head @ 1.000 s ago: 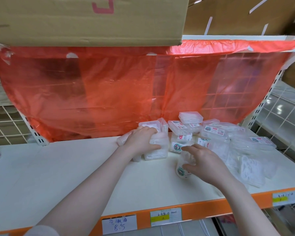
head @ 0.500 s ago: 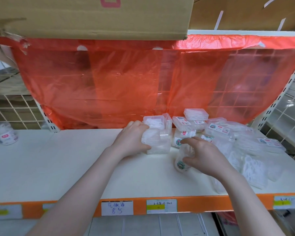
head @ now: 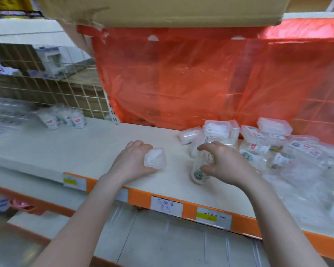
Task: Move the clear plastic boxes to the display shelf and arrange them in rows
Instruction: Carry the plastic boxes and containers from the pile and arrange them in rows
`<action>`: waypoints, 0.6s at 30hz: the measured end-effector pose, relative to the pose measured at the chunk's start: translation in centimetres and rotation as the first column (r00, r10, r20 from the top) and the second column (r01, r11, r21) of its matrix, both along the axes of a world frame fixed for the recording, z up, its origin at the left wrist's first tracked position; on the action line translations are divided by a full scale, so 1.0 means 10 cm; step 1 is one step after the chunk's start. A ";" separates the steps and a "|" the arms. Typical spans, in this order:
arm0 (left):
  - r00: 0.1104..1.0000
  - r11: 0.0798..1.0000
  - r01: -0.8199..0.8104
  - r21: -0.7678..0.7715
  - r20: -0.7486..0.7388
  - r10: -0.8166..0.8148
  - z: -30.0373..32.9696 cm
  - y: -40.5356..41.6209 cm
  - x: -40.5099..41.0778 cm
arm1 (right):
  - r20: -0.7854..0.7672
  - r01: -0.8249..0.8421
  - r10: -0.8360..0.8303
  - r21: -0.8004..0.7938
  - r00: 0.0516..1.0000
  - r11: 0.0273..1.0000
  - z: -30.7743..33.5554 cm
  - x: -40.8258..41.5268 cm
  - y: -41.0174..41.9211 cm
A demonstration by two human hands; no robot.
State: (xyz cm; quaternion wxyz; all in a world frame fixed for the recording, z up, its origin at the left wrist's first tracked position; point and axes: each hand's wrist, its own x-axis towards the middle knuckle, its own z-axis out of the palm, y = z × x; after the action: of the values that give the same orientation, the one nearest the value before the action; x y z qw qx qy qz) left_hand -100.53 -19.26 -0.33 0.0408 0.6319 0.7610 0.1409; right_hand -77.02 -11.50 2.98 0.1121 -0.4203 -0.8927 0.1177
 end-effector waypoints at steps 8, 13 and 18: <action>0.996 0.996 -0.088 0.000 0.004 0.088 0.02 -0.60 -1.04 | 0.066 -0.071 0.068 0.037 0.995 0.997 0.08 -1.15 -0.37; 0.994 0.994 -0.109 0.016 0.006 0.109 0.07 -1.02 -1.92 | 0.073 -0.077 0.073 0.053 0.995 0.996 0.07 -2.09 -0.70; 0.992 0.991 -0.130 0.030 0.008 0.130 0.13 -1.41 -2.68 | 0.048 -0.077 0.075 0.043 0.996 0.996 0.10 -2.93 -0.92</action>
State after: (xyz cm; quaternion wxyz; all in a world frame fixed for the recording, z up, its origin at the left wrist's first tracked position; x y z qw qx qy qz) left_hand -127.31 -33.36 1.01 0.0242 0.5813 0.7981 0.1566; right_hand -106.35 -20.75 4.02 0.0961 -0.3862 -0.9128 0.0919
